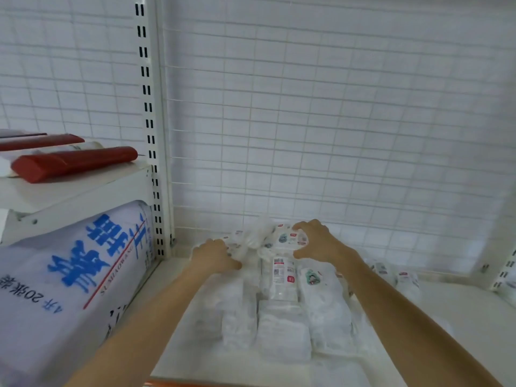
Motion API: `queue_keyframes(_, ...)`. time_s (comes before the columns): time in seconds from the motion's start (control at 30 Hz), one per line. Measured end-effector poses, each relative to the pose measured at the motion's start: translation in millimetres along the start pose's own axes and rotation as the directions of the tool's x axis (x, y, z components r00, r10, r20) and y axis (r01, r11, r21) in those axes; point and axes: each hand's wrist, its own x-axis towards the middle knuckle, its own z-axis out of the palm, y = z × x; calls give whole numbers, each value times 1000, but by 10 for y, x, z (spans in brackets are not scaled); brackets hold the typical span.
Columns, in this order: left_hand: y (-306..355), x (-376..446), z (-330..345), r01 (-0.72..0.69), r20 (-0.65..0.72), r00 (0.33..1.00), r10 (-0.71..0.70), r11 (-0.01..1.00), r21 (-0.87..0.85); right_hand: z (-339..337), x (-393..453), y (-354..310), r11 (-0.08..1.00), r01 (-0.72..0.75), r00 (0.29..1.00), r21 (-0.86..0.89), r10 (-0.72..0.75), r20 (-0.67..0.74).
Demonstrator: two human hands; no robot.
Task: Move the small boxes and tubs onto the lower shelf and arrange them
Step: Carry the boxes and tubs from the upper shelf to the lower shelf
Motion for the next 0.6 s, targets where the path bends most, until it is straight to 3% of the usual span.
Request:
queue_keyframes(0.1,-126,2,-128,-39,19,999,41,994,-106,-61,-89,45,1000,1,997,-19,-2,-80)
queue_keyframes(0.2,-265,-37,-292,-59,-73,996,47,984,-170,-163,-180,143,999,-4,988,-38,-2,-153)
queue_keyframes(0.3,-341,-130,-424,-181,-180,972,148,966,-185,-256,-396,282,1000,9,976,0,-8,-216)
queue_keyframes(0.43,-148,-435,-475,-454,-255,879,402,870,-192,-317,-801,463,994,67,946,86,-36,-321)
queue_keyframes(0.6,344,-929,-298,-638,-283,769,574,717,-280,-334,-1508,778,995,65,923,71,-33,-384)
